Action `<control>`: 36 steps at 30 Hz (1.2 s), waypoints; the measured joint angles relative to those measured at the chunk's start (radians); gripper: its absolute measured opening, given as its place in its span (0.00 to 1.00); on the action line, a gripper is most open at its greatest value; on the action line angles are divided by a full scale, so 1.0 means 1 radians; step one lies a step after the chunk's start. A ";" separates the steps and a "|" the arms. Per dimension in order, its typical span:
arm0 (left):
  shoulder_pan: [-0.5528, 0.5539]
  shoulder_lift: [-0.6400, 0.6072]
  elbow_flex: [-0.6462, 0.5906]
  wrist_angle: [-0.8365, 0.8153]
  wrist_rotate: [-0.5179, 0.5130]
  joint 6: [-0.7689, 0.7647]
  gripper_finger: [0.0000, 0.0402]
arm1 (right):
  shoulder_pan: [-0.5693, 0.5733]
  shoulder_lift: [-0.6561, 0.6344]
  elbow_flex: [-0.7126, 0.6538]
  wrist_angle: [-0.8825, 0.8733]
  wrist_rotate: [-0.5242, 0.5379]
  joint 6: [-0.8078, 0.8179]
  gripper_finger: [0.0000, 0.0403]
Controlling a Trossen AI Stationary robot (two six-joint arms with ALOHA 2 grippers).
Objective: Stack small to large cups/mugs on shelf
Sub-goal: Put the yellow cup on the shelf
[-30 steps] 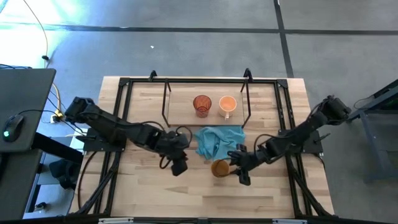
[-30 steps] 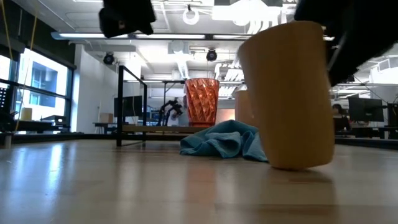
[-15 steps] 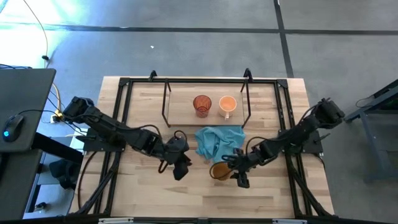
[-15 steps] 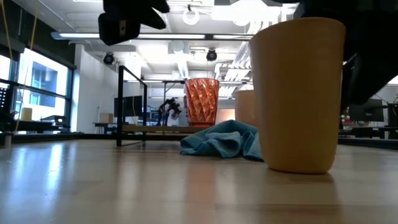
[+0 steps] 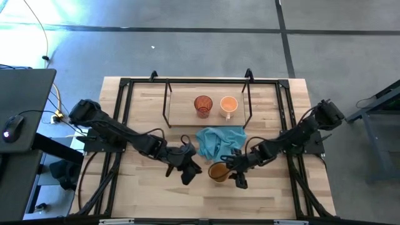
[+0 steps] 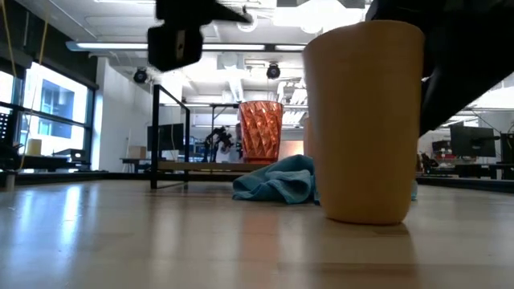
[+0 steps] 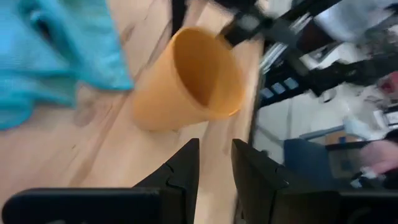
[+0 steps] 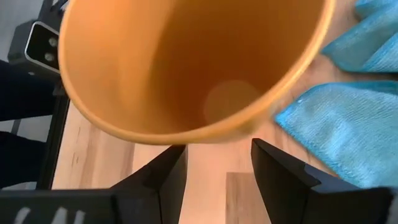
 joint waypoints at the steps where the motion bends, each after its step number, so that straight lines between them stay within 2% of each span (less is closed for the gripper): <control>1: 0.000 0.004 -0.003 -0.008 0.002 -0.003 0.21 | -0.002 0.000 0.000 0.006 0.000 0.000 0.42; 8: 0.001 0.048 0.003 0.068 0.025 -0.011 0.21 | -0.010 0.000 0.000 0.053 0.022 0.002 0.42; 26: 0.052 0.066 -0.001 0.082 -0.001 -0.144 0.21 | -0.026 0.000 0.000 0.062 0.007 0.033 0.42; 30: 0.065 0.072 -0.001 0.071 0.028 -0.152 0.21 | -0.026 0.000 0.000 0.059 0.003 0.028 0.42; 36: 0.080 0.071 -0.001 0.075 0.056 -0.152 0.29 | -0.026 0.000 0.000 0.060 0.003 0.008 0.42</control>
